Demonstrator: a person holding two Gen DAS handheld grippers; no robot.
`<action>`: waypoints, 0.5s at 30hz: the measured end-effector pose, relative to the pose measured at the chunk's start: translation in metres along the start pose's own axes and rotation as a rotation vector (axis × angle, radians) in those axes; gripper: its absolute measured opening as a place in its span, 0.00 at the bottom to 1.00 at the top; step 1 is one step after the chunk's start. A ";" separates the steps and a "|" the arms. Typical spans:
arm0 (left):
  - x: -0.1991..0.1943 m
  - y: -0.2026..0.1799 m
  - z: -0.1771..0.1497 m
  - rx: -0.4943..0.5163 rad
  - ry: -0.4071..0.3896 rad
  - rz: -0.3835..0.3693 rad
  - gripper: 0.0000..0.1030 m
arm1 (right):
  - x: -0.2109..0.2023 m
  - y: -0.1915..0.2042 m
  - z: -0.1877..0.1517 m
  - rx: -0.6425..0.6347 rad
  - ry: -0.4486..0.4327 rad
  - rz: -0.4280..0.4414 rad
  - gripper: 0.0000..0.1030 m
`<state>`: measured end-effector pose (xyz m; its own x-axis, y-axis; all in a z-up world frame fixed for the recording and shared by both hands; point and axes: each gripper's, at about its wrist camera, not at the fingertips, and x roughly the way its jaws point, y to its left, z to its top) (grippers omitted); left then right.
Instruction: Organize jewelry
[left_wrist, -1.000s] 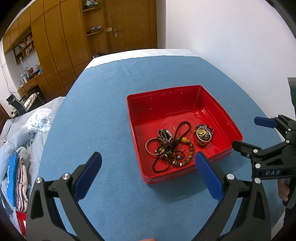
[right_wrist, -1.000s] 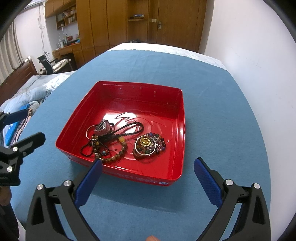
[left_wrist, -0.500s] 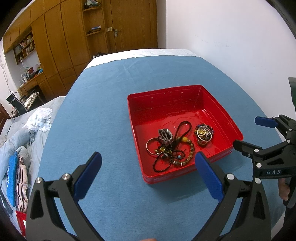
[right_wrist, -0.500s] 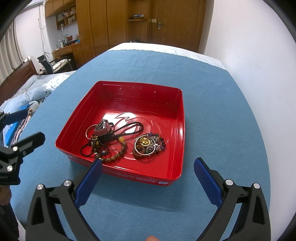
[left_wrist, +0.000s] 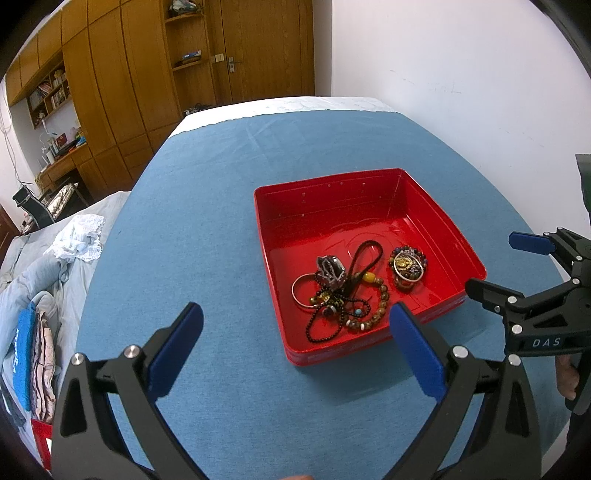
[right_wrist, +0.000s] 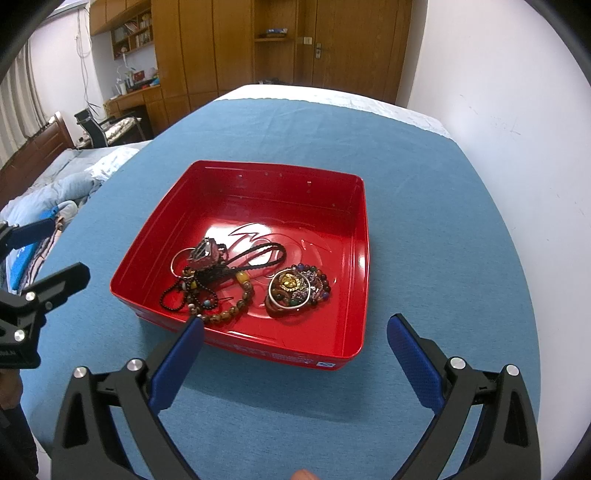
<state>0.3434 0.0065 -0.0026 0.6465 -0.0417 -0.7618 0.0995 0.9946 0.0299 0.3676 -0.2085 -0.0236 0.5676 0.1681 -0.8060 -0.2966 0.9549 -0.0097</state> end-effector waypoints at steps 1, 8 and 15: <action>-0.001 0.000 0.000 0.001 0.000 0.000 0.97 | 0.000 0.000 0.000 0.001 0.000 0.001 0.96; 0.000 0.000 0.000 0.000 0.000 -0.001 0.97 | 0.000 0.000 0.000 0.001 0.000 0.001 0.96; 0.000 0.000 -0.001 0.003 -0.009 0.017 0.97 | -0.001 0.002 -0.001 0.000 0.001 0.000 0.96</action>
<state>0.3423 0.0062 -0.0031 0.6549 -0.0260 -0.7553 0.0909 0.9949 0.0446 0.3659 -0.2071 -0.0238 0.5667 0.1673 -0.8068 -0.2962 0.9551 -0.0100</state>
